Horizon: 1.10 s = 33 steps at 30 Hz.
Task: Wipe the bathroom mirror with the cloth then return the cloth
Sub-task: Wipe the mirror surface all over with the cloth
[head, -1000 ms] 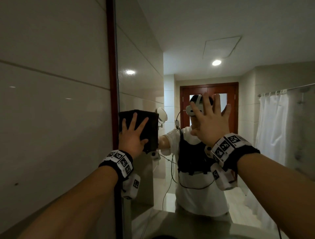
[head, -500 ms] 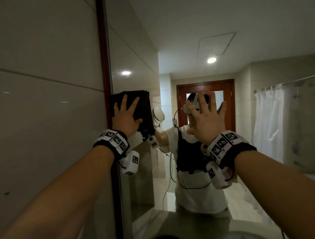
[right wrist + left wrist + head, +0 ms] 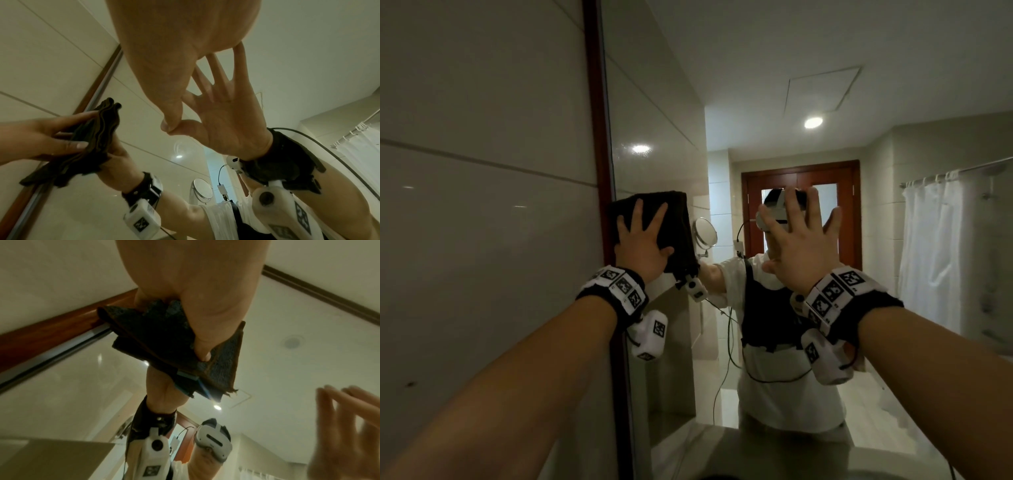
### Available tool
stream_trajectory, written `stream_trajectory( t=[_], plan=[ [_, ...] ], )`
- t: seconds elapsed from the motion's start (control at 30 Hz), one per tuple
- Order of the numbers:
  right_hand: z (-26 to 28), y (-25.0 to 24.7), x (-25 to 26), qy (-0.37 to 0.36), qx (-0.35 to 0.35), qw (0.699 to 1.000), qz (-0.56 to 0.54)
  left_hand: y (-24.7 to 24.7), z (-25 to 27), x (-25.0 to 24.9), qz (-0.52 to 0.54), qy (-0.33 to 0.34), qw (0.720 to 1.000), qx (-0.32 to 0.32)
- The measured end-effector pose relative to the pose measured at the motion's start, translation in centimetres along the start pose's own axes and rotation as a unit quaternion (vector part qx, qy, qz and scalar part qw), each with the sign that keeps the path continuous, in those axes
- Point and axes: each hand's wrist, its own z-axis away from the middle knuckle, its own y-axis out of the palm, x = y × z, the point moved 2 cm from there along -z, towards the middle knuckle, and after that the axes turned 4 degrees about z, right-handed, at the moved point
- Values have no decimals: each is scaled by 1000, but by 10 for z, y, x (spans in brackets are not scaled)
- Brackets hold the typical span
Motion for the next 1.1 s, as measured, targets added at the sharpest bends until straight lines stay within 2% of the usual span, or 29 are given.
stream_trajectory(
  t=[0.13,0.3,0.47,0.7,0.83,0.9,0.97,1.1],
  plan=[
    [-1,2,1,-1,0,1000,1,-6,-7,-13,-1,-6,1000,5],
    [-1,0,1,-3,-1,1000,-4,11,20,-41,-90,85,992,14],
    [0,-2,1,1,8,1000,-2,24,33,-55,-100,99,990,13],
    [0,-7,1,1,14,1000,5,14,16,-58,-79,97,992,14],
    [-9,-25,-4,2,-56,998,3,1,-3,-63,-66,93,993,9],
    [-22,-37,-9,7,-67,998,11,-5,-13,-67,-61,89,994,9],
    [-41,-46,-16,13,-62,998,25,-12,-24,-70,-59,86,995,5],
    [-64,-52,-27,29,-7,999,17,-32,-51,-75,-46,82,996,-1]
  ],
)
